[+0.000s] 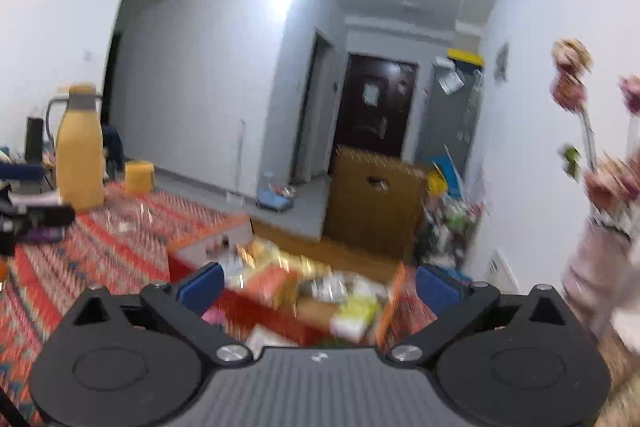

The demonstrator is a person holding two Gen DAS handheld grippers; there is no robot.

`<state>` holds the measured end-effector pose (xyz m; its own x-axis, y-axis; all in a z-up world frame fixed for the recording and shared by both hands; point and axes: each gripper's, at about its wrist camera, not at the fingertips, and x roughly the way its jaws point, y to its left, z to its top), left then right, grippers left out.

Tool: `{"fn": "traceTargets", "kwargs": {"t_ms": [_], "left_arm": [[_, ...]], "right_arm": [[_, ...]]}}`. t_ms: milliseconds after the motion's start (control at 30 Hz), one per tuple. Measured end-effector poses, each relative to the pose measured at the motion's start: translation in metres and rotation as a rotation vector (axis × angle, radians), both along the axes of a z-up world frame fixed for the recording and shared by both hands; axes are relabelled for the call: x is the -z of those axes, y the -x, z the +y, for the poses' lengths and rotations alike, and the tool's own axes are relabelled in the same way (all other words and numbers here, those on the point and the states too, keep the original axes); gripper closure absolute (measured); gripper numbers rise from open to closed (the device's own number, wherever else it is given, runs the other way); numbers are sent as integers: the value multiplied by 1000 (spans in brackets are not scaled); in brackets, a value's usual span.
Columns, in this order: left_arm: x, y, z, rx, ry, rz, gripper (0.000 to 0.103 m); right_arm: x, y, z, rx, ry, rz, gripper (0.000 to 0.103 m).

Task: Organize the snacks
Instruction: 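Withdraw both tools from the box back toward the snack pile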

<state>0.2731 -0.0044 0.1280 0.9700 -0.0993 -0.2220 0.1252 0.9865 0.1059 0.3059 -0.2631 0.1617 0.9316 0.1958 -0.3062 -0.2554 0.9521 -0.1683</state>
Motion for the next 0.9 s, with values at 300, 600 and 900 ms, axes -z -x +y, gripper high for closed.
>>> {"fn": "traceTargets", "kwargs": {"t_ms": [300,600,900], "left_arm": [[66,55,5,42,32,226,0],[82,63,10,38,29,277,0],[89,36,23,-29,45,307,0]], "right_arm": [[92,106,-25,85,-162,195,1],[125,114,-8,130,-79,282,1],[101,71,14,4,-100,258,1]]}}
